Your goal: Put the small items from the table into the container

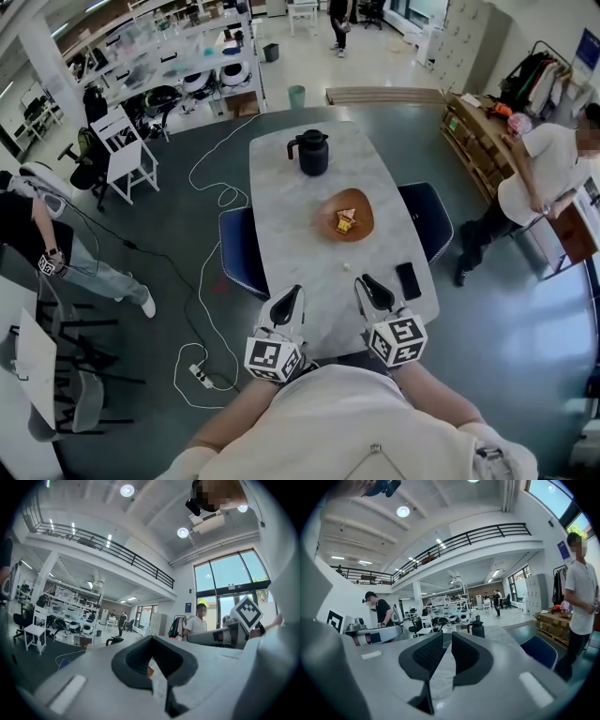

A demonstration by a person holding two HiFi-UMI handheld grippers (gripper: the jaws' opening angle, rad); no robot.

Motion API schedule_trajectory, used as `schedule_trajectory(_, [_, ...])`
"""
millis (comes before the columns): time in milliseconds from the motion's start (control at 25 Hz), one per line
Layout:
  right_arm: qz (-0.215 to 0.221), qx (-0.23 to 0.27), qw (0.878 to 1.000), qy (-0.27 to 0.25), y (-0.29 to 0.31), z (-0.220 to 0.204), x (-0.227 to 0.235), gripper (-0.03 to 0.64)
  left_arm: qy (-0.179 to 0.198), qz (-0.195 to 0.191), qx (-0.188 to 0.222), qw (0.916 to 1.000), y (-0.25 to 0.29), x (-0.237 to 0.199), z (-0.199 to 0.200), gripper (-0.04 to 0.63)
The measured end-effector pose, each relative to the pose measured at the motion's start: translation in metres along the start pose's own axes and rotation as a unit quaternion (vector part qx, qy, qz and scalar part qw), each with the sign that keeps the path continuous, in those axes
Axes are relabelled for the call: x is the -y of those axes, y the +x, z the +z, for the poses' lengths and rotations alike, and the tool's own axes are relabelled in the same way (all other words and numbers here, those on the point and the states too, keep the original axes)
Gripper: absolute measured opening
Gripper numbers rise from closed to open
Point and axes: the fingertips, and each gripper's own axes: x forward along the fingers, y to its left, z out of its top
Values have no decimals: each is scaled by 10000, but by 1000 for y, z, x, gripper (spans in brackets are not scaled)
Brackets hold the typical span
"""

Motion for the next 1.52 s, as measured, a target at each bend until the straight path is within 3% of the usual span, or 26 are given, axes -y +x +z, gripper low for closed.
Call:
schedule_trajectory(320, [82, -4, 10000, -2, 6, 0, -12, 84, 297, -115, 90, 9995, -8, 2, 5, 0])
schedule_trajectory(480, [53, -16, 10000, 12, 8, 0, -8, 84, -152, -166, 232, 9995, -6, -2, 5, 3])
schedule_trajectory(960, [-143, -281, 9995, -87, 10, -17, 16, 78, -372, -5, 10, 9993, 10, -9, -13, 3])
schedule_trajectory(1240, [-65, -1108, 9930, -412, 51, -82, 61, 159, -483, 87, -455, 9978, 31, -17, -52, 3])
schedule_trajectory(1520, [-17, -2371, 9697, -581, 109, -201, 108, 190, -693, 603, -1015, 9906, 18, -35, -93, 3])
